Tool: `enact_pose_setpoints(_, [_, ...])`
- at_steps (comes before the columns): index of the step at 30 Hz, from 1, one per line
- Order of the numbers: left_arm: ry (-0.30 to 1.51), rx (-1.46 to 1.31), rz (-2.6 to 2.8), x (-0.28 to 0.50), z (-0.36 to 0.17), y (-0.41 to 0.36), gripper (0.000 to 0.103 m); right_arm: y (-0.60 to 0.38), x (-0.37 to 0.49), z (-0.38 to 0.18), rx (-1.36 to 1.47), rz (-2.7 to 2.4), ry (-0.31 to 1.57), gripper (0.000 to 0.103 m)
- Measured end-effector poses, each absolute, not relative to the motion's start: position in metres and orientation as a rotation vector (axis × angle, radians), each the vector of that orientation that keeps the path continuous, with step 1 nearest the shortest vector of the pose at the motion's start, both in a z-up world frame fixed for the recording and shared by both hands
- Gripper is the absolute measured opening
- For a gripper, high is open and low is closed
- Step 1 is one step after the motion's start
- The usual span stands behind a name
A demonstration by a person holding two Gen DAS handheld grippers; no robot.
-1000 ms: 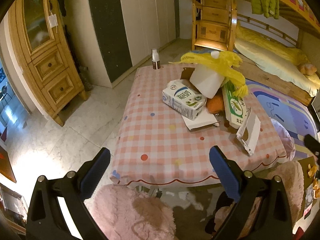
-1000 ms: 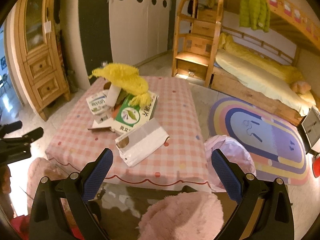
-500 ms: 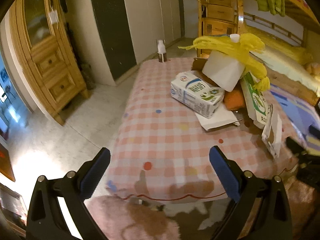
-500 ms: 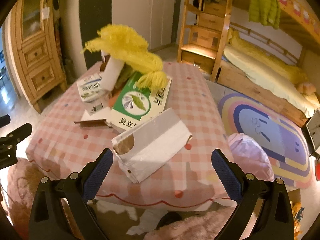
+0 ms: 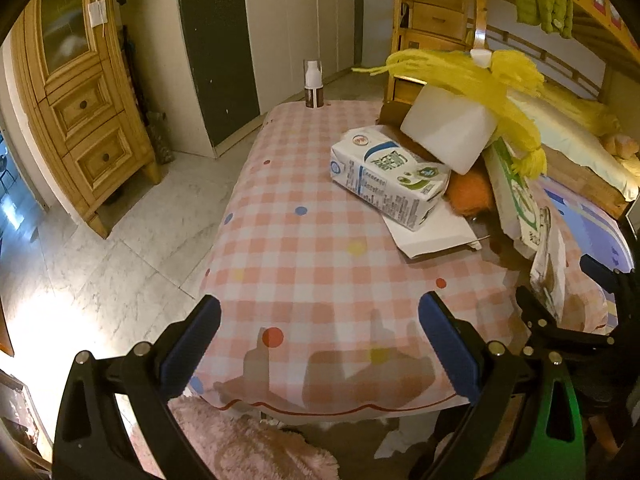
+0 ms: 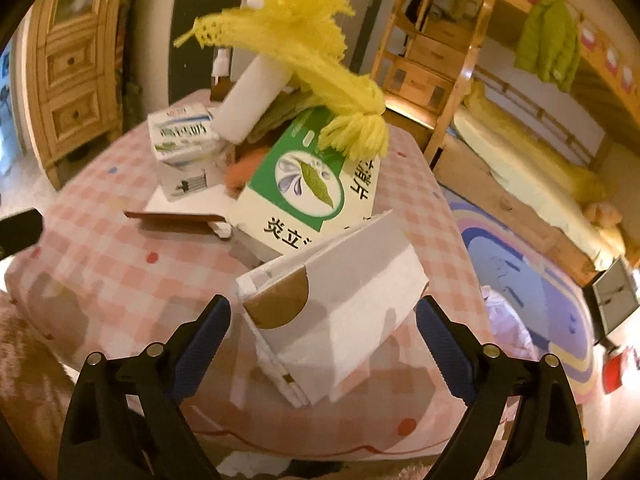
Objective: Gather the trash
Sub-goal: 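Reach the right gripper to the white paper packet and grasp it, then grasp the yellow mesh net with the left gripper while the right gripper holds the packet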
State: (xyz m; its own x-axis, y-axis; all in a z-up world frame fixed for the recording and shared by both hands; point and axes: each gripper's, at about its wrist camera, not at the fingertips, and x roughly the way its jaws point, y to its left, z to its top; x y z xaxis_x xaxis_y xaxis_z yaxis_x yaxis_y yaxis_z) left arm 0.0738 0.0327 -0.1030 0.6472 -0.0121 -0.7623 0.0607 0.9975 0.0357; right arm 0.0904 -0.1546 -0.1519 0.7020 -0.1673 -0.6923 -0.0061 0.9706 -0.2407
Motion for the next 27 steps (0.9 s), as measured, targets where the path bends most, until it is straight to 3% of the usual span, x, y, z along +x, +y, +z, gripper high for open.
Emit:
enact_pose_setpoints(2, [0.867, 0.059, -0.041, 0.074, -0.104, 0.033, 0.096, -0.158, 0.090, -0.154, -0.226, -0.094, 0.783, 0.085])
enact_pose_setpoints(3, [0.867, 0.060, -0.043, 0.074, -0.104, 0.033, 0.096, -0.159, 0.090, -0.153, -0.226, -0.106, 0.784, 0.063])
enact_pose_setpoints(7, [0.870, 0.059, -0.050, 0.073, -0.103, 0.033, 0.096, -0.177, 0.087, -0.148, -0.141, -0.102, 0.795, 0.041])
enact_pose_setpoints(9, [0.872, 0.054, -0.062, 0.071, -0.102, 0.031, 0.096, -0.186, 0.081, -0.141, -0.103, -0.087, 0.785, 0.019])
enact_pose_setpoints(11, [0.874, 0.039, -0.083, 0.068, -0.100, 0.030, 0.096, -0.192, 0.074, -0.132, -0.081, -0.077, 0.773, 0.006])
enact_pose_setpoints(15, [0.870, 0.030, -0.112, 0.062, -0.092, 0.022, 0.096, -0.217, 0.052, -0.104, -0.021, -0.047, 0.716, 0.002])
enact_pose_setpoints(20, [0.864, 0.029, -0.173, 0.058, -0.082, 0.007, 0.085, -0.248, 0.034, -0.070, 0.070, -0.003, 0.641, 0.002])
enact_pose_setpoints(25, [0.809, 0.076, -0.235, 0.062, -0.061, -0.020, 0.061, -0.262, 0.027, -0.046, 0.093, 0.014, 0.577, 0.002])
enact_pose_setpoints(27, [0.784, 0.086, -0.268, 0.065, -0.051, -0.030, 0.056, -0.268, 0.029, -0.043, 0.103, 0.021, 0.572, 0.002])
